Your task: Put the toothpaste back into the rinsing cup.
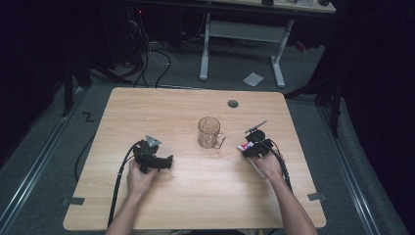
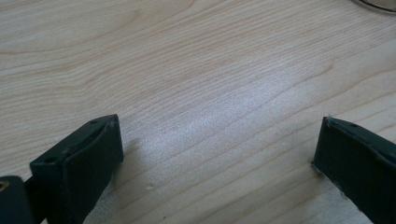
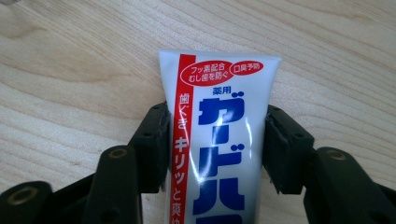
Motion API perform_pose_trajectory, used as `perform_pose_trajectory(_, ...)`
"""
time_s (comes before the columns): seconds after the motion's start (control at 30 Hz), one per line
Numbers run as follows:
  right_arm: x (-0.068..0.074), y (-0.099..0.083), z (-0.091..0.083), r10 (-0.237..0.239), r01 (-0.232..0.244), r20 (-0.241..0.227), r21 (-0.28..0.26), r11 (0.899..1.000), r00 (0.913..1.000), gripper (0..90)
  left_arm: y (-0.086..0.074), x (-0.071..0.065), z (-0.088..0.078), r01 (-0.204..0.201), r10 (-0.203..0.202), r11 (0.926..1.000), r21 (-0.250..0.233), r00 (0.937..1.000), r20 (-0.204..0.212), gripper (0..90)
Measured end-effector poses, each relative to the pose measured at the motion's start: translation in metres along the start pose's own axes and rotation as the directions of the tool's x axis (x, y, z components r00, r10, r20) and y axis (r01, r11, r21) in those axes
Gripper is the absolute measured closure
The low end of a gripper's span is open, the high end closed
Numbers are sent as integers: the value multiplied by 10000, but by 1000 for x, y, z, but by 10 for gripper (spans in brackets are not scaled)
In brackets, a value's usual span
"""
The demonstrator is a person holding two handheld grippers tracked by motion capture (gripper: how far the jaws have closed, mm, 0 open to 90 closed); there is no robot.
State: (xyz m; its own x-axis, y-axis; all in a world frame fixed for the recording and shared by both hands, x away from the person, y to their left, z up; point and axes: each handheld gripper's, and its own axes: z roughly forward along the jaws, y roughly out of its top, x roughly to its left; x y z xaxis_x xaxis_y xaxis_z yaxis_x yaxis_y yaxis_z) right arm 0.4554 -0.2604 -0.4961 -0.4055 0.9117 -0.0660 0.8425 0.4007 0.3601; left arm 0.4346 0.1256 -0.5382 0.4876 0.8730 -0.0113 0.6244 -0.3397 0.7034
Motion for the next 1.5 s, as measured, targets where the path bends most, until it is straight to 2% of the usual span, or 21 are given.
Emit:
perform_pose_trajectory(0.07, 0, 0, 0, -18, 18, -67, -53, 10000, 10000, 513, 0, 0, 0, 1, -1, 10000, 1, 10000, 1, 15)
perform_pose_trajectory(0.2, -2, -1, -7, -155, 153, -232, -73, 9999, 9996, 602, 0, 0, 0, -2, 2, 10000, 0, 10000, 2, 16)
perform_pose_trajectory(0.37, -4, -3, -12, -96, 87, -484, -190, 9998, 9988, 621, 0, 0, 0, -3, 3, 10000, 3, 10000, 3, 16)
perform_pose_trajectory(0.53, -7, -5, -23, -65, 17, -711, -672, 9977, 9974, 631, 0, 0, 0, -2, 2, 10000, 1, 10000, 2, 16)
perform_pose_trajectory(0.7, -5, -9, -41, -105, -23, -913, -1395, 9902, 9958, 642, 0, 0, 0, -1, 1, 10000, 3, 10000, 0, 16)
perform_pose_trajectory(0.87, -5, -10, -46, -88, -81, -1017, -1643, 9864, 9948, 648, 0, 0, 0, 11, -11, 10000, -9, 10000, -2, 16)
perform_pose_trajectory(1.17, -3, -12, -59, -126, -209, -1401, -2354, 9717, 9901, 654, 0, 0, 0, 2, -2, 10000, -8, 10000, -1, 16)
perform_pose_trajectory(1.5, 10, -7, -78, -657, -13, -1853, -3405, 9402, 9805, 655, 0, 0, 0, -8, 8, 10000, -24, 10000, 3, 17)
